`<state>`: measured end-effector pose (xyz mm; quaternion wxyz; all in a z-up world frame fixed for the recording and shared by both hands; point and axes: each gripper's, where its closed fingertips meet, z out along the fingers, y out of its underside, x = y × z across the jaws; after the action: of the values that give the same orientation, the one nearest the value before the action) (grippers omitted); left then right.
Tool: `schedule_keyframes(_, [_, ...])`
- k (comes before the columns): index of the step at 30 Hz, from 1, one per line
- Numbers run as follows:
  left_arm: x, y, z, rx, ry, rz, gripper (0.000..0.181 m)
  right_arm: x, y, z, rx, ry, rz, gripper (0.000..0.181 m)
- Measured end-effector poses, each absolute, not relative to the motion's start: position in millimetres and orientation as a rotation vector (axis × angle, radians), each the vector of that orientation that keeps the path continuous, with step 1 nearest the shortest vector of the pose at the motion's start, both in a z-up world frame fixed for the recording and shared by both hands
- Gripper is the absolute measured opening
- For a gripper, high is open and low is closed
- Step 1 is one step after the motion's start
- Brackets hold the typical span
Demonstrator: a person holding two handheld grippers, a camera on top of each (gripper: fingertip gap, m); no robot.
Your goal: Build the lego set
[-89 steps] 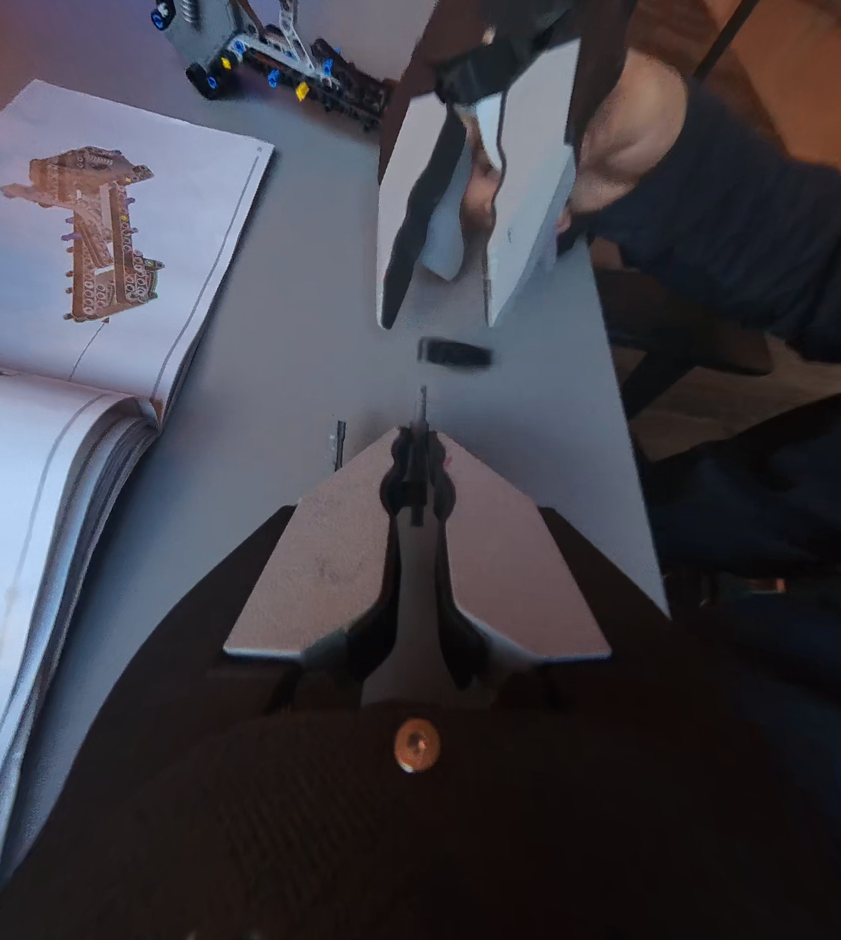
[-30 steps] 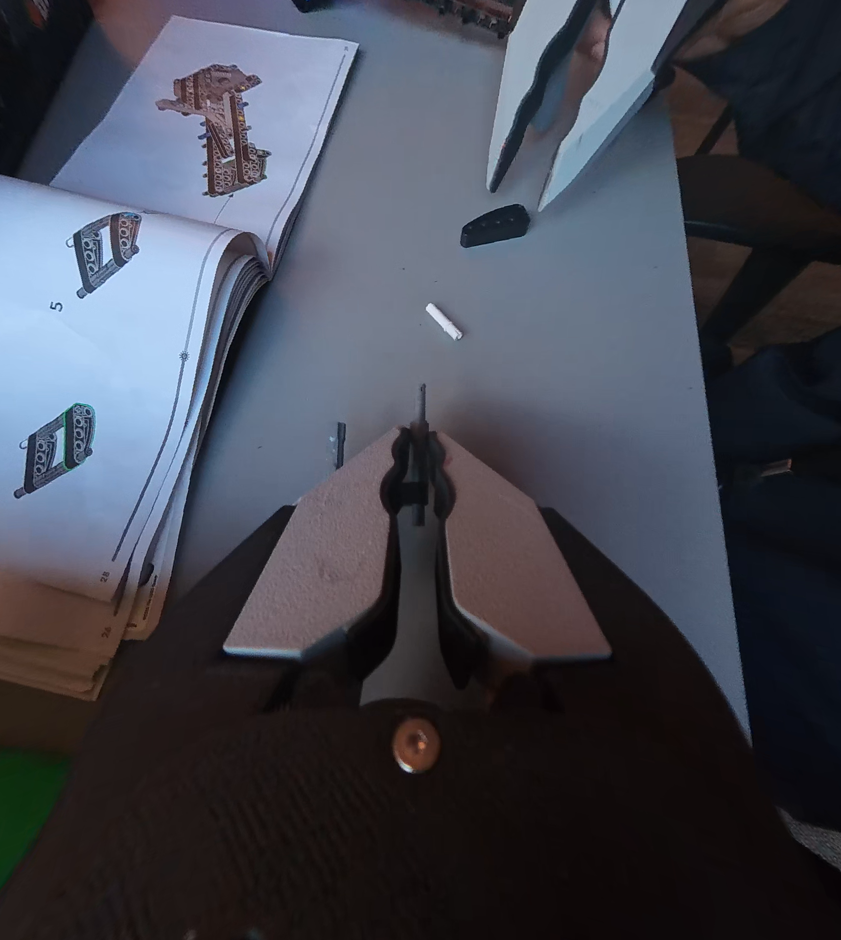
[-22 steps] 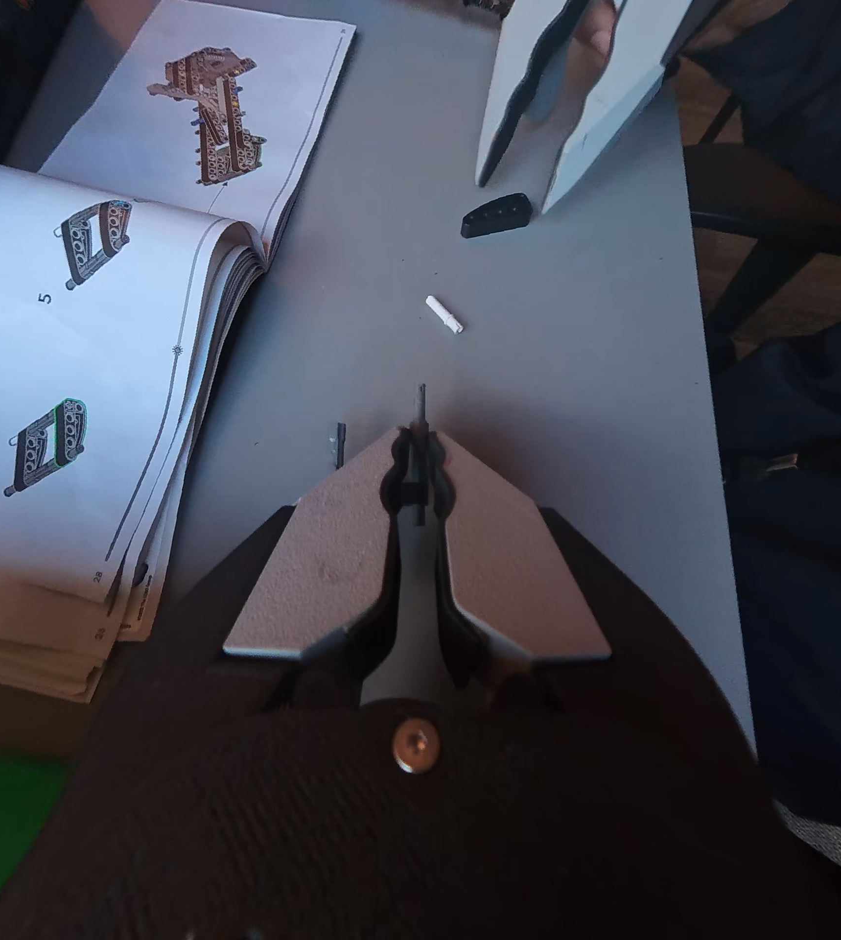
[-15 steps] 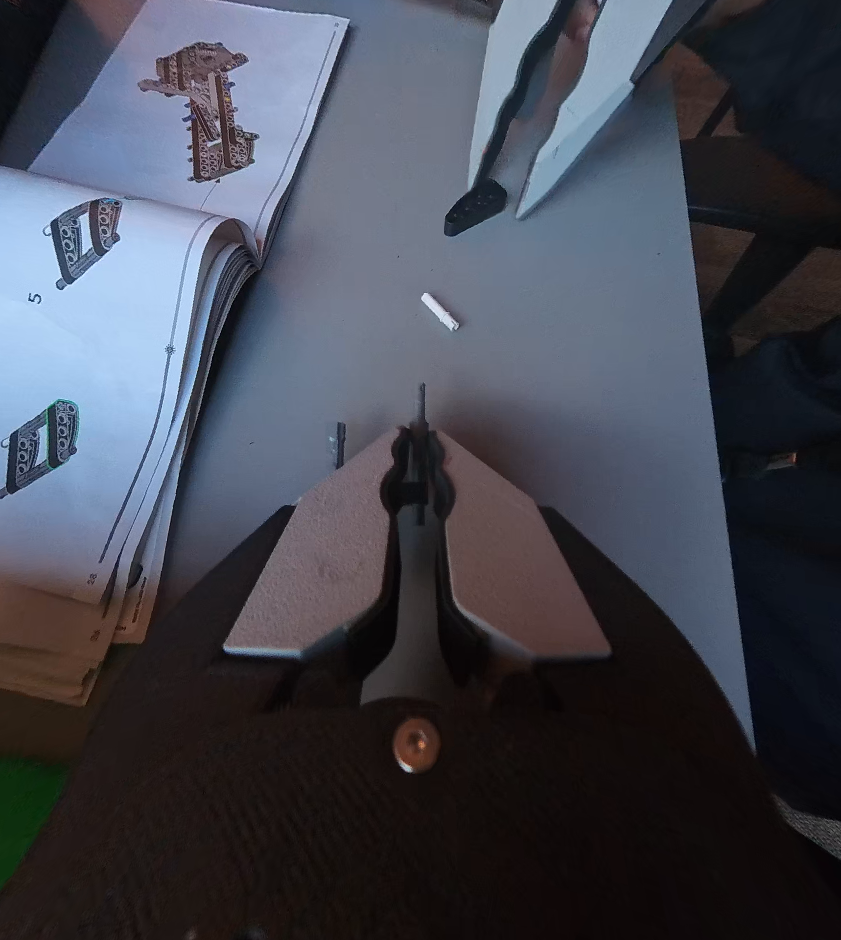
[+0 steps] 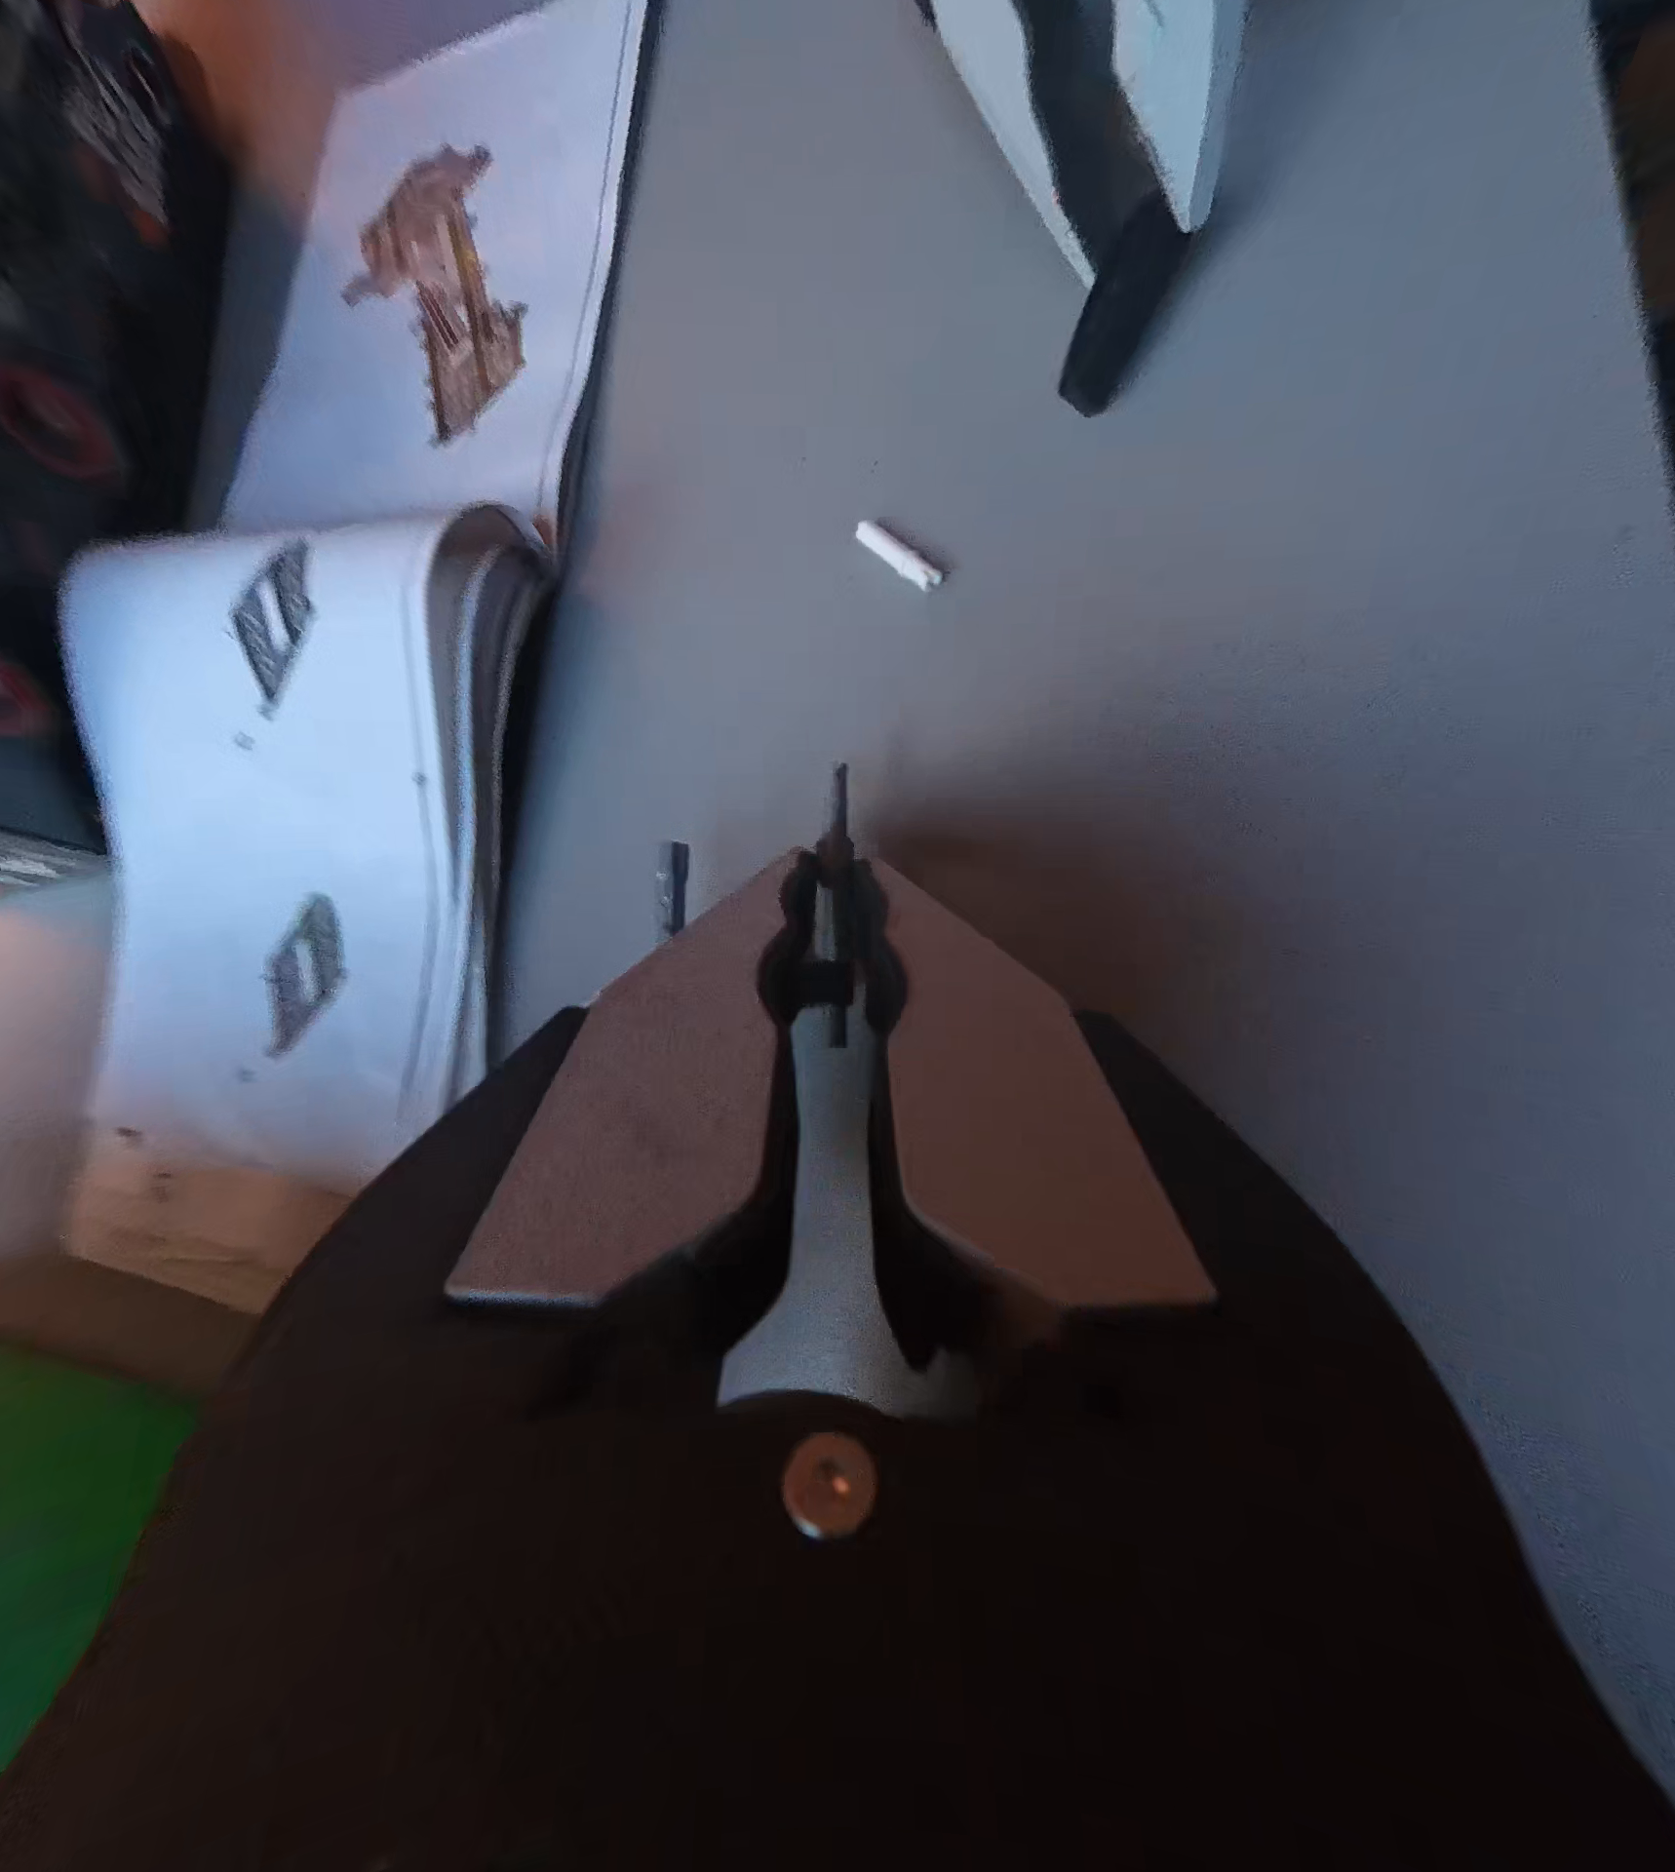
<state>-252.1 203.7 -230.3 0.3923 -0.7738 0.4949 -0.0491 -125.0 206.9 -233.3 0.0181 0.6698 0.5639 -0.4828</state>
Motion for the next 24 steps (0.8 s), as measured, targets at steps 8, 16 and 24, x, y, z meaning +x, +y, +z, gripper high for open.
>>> schedule_keyframes(8, [-237, 208, -230, -1.452, 1.598, 0.490, 0.003, -136, 200, -234, 1.978, 2.000, -1.460, 0.014])
schedule_keyframes(16, [-228, 215, -219, -1.269, 1.611, 0.724, 0.003, -129, 221, -235, 2.067, 2.162, -1.305, 0.021])
schedule_keyframes(24, [-225, 217, -218, -1.250, 1.594, 0.742, 0.002, -123, 231, -234, 2.156, 2.450, -1.125, 0.032])
